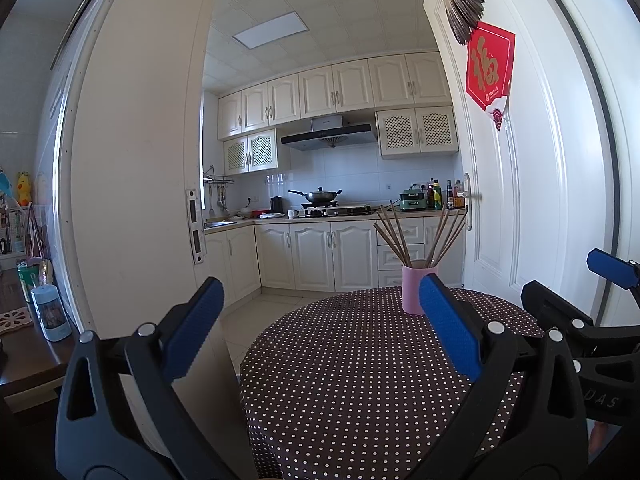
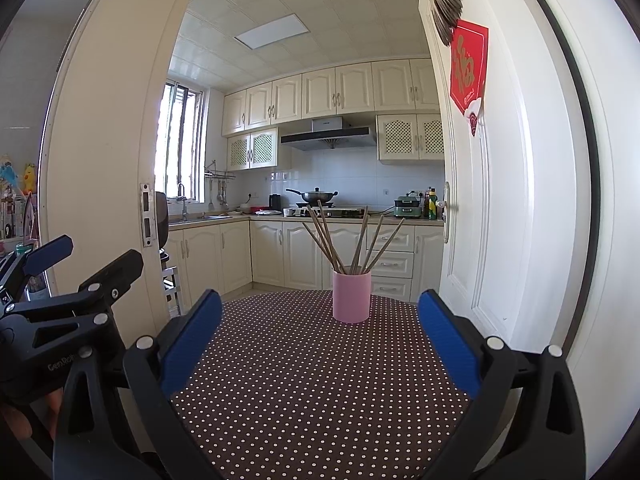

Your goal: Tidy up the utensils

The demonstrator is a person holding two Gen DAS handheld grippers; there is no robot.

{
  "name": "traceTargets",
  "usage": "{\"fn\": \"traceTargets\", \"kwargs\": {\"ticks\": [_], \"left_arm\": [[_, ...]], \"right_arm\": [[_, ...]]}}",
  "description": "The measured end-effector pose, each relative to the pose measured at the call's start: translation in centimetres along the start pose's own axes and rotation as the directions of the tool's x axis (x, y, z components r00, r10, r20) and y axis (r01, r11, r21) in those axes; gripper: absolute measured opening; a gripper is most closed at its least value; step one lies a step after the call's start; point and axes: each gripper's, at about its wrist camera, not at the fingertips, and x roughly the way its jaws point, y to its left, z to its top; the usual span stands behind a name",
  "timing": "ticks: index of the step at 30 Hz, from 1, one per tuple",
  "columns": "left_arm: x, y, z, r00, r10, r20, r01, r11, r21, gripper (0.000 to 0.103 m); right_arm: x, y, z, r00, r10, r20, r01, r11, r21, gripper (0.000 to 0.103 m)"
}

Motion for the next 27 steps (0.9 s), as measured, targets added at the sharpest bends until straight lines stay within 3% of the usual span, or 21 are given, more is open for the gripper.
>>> {"fn": "traceTargets", "kwargs": {"ticks": [27], "left_arm": [[1.1, -0.6, -0.1, 1.0, 0.002, -0.019, -0.002, 1.0, 0.004, 0.096]], "right_arm": [[1.1, 0.4, -0.5, 1.0, -0.001, -0.017, 0.001, 1.0, 0.008, 0.095]]}}
